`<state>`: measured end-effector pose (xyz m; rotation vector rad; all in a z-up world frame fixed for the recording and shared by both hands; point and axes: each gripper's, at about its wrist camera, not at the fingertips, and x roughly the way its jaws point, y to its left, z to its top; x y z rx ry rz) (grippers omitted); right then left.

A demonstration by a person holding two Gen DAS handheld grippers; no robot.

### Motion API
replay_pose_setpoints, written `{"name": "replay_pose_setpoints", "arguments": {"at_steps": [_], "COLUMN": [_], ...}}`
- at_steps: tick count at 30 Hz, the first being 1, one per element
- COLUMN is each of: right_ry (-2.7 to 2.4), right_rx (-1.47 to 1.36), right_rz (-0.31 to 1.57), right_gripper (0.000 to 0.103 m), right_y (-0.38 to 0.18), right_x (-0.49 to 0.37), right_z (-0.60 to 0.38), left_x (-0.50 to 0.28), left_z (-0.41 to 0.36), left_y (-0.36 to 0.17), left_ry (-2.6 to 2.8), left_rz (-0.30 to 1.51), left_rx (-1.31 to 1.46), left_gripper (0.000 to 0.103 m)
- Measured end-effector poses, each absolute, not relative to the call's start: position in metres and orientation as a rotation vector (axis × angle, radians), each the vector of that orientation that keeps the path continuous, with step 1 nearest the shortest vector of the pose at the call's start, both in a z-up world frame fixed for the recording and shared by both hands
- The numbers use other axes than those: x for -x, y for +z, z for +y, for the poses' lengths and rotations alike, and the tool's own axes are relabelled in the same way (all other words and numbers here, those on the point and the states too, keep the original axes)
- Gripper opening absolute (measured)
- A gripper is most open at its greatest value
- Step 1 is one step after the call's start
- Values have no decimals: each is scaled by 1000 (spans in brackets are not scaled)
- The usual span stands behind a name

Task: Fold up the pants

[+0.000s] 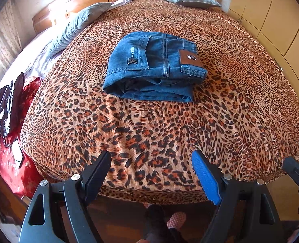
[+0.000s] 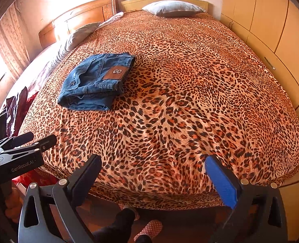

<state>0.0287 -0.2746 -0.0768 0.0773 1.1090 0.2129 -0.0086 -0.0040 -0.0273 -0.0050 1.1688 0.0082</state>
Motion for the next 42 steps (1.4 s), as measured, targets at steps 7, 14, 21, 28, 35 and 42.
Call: {"name": "replay_pose_setpoints", "arguments": {"at_steps": [7,14,21,28,35,42], "right_ry": [209,205,229,216,204,195], "right_rx": [-59,-53,-47,-51,-49,-57], "right_rz": [1122,1097,975,933,955,977], "right_gripper": [103,103,103,103,103,103], "right_y": [-79,-75,-59,-54,-58,-61], "right_x": [-28,-27,-23,-22,-18,-17], "right_z": [-275,-276,-271,-273,-275,-277], "left_x": [-2,8,20,29,30,27], "left_z": [-3,-4,-3,-8,-9,-10], "left_y": [-42,-26,-13,-5,-4,-6], "left_ry": [33,44,76,66,40,21], "left_rz": [1174,1129,1075,1016,1024,1039], "left_rx": [-10,1,-1,0,15,12], "left_gripper": [81,81,82,81,81,81]}}
